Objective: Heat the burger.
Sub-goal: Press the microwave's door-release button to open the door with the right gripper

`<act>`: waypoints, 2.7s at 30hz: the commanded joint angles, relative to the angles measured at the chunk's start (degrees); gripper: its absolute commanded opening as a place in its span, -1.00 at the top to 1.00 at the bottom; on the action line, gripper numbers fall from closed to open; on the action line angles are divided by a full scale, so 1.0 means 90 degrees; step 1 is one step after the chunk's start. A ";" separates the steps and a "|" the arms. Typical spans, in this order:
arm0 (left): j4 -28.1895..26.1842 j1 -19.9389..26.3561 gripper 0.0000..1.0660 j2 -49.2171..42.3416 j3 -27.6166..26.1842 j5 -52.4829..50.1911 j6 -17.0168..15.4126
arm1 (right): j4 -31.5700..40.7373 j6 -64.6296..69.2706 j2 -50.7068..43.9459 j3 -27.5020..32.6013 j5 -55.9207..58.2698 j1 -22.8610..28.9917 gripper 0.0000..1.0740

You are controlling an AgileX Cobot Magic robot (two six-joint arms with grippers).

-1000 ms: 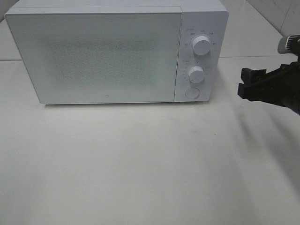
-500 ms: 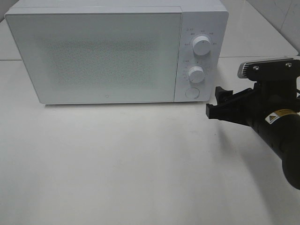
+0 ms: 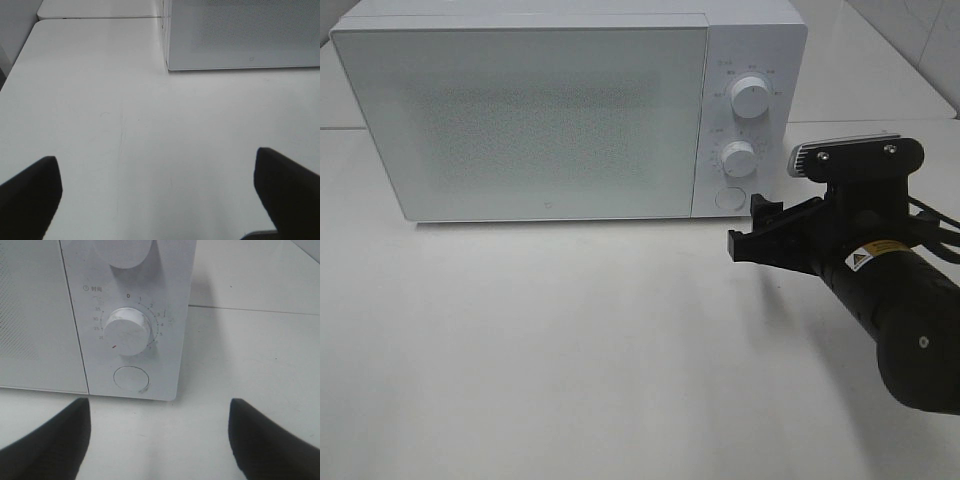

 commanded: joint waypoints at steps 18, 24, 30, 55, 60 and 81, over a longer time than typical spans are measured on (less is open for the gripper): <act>0.0006 0.0013 -0.86 -0.0083 0.0013 -0.0108 -0.0019 | -0.0013 0.5449 0.0013 -0.0064 -0.0038 0.0038 -0.22; 0.0006 0.0013 -0.86 -0.0083 0.0013 -0.0108 -0.0019 | -0.0013 0.7468 0.0013 -0.0064 -0.0038 0.0038 -0.01; 0.0006 0.0013 -0.86 -0.0083 0.0013 -0.0108 -0.0019 | 0.0000 0.9358 0.0013 -0.0064 0.0095 0.0038 0.39; 0.0006 0.0013 -0.86 -0.0083 0.0013 -0.0108 -0.0019 | -0.0064 1.0205 0.0611 -0.0573 0.0579 0.0013 1.00; 0.0006 0.0013 -0.86 -0.0083 0.0013 -0.0108 -0.0019 | -0.0064 1.0205 0.0802 -0.0789 0.0579 0.0000 1.00; 0.0013 0.0013 -0.86 -0.0083 0.0013 -0.0108 -0.0019 | -0.1070 1.0491 0.1770 -0.1916 0.0885 -0.0802 1.00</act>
